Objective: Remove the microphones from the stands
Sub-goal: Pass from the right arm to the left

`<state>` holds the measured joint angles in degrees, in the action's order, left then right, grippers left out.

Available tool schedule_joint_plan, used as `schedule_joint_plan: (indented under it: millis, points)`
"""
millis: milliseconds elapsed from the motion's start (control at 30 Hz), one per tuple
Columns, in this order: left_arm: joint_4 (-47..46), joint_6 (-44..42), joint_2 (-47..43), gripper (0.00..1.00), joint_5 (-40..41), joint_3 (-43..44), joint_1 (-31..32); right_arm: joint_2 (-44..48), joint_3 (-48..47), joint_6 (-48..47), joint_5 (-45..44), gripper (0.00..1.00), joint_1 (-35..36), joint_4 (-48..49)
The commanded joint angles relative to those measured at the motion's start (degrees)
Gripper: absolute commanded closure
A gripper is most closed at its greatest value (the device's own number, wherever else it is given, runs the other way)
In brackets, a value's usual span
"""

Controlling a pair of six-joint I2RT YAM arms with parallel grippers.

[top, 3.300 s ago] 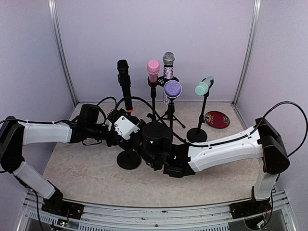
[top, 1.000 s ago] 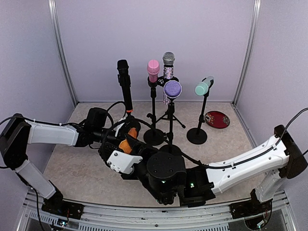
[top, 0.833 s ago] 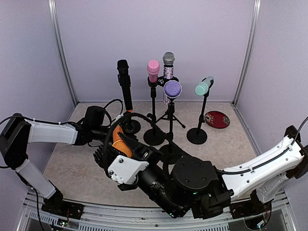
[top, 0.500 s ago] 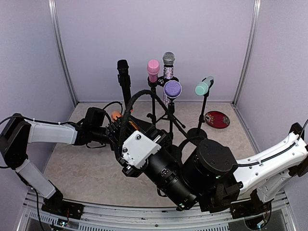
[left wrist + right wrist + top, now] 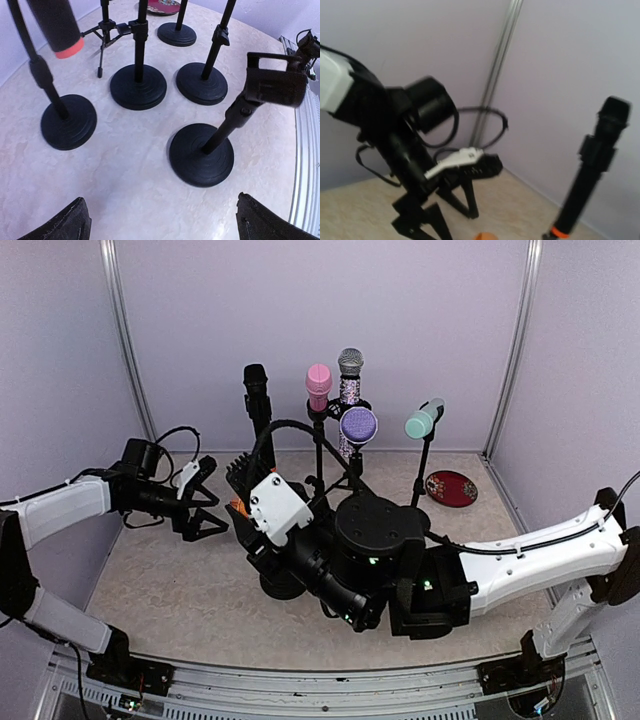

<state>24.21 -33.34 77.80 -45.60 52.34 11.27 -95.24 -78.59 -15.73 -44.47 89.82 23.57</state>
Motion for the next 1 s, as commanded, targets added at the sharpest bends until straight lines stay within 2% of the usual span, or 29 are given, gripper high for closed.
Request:
schedule_joint_plan:
  millis: [0, 200, 267, 433, 533, 733, 900, 967]
  points:
    - [24.1, -26.2, -3.6, 0.01, -6.7, 4.8, -6.4, -5.3, -8.7, 11.9, 9.7, 1.0, -4.4, -10.0]
    - [42.1, -43.3, -5.0, 0.05, -9.1, 10.1, -7.7, -15.2, -20.2, 17.8, 19.3, 1.0, -9.5, -16.3]
    - [44.6, -45.7, -5.4, 0.07, -9.8, 10.9, -7.3, -18.0, -22.1, 19.2, 22.4, 1.0, -10.9, -16.4]
    - [43.7, -46.0, -5.4, 0.13, -9.6, 10.6, -6.7, -22.4, -25.2, 21.4, 27.8, 1.0, -13.1, -14.1]
    - [43.1, -45.6, -4.8, 0.22, -10.1, 10.5, -5.3, -24.1, -26.3, 22.3, 30.3, 1.0, -13.9, -12.1]
    - [36.1, -38.1, -5.2, 0.35, -8.4, 8.6, -2.5, -25.2, -25.9, 23.6, 33.1, 1.0, -14.6, -8.0]
    - [30.5, -32.6, -5.3, 0.54, -6.2, 7.4, -2.4, -24.3, -23.6, 24.0, 33.2, 1.0, -14.7, -6.8]
    - [28.7, -30.4, -4.9, 0.71, -5.9, 7.3, -2.6, -23.5, -22.3, 24.3, 32.6, 0.99, -14.7, -6.9]
